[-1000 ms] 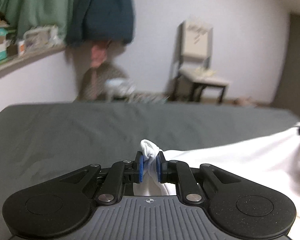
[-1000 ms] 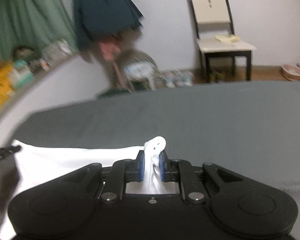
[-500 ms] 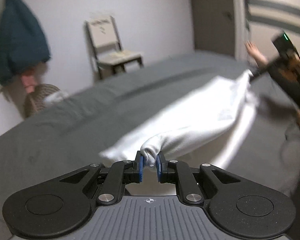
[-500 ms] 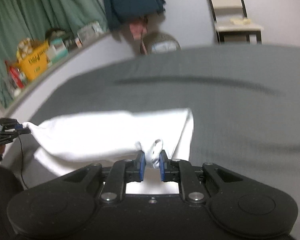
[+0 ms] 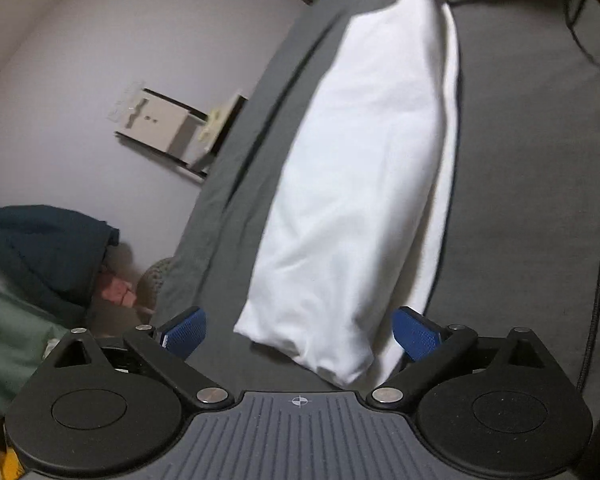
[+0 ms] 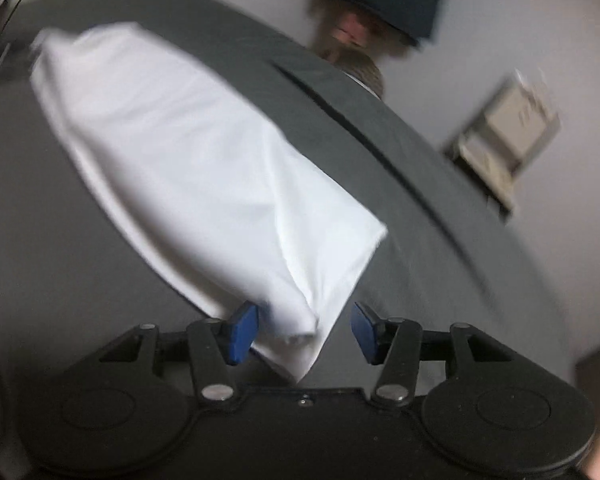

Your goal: Fold clothes

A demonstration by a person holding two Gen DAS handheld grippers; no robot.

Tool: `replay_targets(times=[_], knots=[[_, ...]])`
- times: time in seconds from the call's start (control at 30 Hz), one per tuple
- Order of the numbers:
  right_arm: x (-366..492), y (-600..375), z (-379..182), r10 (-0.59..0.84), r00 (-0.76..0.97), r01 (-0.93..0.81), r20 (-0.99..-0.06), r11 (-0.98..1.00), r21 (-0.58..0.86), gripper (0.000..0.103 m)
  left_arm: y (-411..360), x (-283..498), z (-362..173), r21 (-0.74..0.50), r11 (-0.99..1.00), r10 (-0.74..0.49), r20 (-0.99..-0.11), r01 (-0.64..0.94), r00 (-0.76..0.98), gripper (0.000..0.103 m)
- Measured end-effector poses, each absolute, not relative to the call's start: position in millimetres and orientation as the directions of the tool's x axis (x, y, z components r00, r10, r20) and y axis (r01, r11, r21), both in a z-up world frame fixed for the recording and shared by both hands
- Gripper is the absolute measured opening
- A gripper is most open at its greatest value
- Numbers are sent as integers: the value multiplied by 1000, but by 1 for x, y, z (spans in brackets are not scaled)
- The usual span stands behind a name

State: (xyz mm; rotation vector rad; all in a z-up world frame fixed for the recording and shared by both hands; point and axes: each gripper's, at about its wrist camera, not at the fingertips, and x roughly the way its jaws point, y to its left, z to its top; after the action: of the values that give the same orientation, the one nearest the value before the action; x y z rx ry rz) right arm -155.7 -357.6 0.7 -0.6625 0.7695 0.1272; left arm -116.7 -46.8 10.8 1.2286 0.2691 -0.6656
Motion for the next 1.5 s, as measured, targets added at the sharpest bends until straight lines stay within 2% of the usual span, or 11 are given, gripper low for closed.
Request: replay_targets(times=[0.17,0.23,0.4,0.73,0.9,0.97,1.03,1.07,1.2,1.33,1.5], knots=[[-156,-334,-16,-151,759,-448,-634,585,-676,39,-57,-125,0,848,-23,-334,-506,530,795,90],[-155,-328,-24,-158,775,-469,-612,506,-724,38,-60,-125,-4,845,-93,-328,-525,527,785,58],[-161,-330,-32,-130,749,-528,-650,477,-703,14,-64,-125,-9,778,-138,-299,-622,613,723,8],[-170,-342,-13,-83,722,-538,-687,558,-633,12,-58,-103,14,618,131,-292,-724,776,625,9],[-160,-350,-26,-97,684,-512,-723,643,-570,21,-57,-87,11,529,255,-262,-768,809,585,28],[-162,-354,-19,-86,671,-501,-736,679,-536,33,-44,-77,18,456,327,-279,-790,828,545,44],[-168,-359,-9,-66,655,-496,-753,714,-494,45,-30,-71,31,381,423,-310,-792,822,526,88],[-173,-363,-2,-38,648,-497,-761,736,-460,45,-23,-72,40,361,466,-340,-770,808,540,91],[-185,-370,37,150,673,-440,-724,868,-229,53,-18,-62,71,246,626,-421,-693,741,585,91],[-157,-361,50,247,779,-265,-576,963,54,77,-52,-42,70,170,697,-468,-628,697,621,91],[-92,-336,14,149,823,-116,-549,989,94,84,-97,-8,29,176,689,-465,-636,703,615,91]])
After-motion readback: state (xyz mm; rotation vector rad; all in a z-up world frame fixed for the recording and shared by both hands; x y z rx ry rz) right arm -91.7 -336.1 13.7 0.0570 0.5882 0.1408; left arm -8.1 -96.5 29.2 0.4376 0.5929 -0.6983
